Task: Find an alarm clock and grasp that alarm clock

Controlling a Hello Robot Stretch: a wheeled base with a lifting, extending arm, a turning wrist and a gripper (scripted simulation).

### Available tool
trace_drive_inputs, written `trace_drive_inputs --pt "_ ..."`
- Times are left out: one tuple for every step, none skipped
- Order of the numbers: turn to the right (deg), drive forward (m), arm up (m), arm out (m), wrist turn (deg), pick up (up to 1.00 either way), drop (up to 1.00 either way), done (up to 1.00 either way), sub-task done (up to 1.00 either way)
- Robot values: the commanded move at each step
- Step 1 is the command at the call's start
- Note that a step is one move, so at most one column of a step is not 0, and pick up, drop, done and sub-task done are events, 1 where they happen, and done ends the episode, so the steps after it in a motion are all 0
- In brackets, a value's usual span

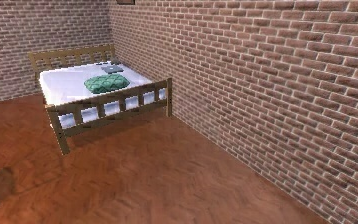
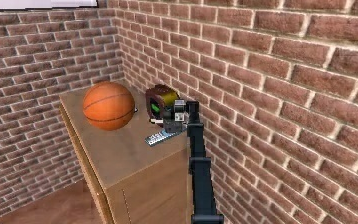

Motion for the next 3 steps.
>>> trace_drive_inputs --pt "0.0 0.00 0.00 0.00 0.0 1.00 0.00 0.00 0.00" --pt "0.0 0.00 0.10 0.00 0.0 0.00 0.00 0.00 0.00" --pt "0.0 0.00 0.00 0.00 0.0 0.00 0.00 1.00 0.00"
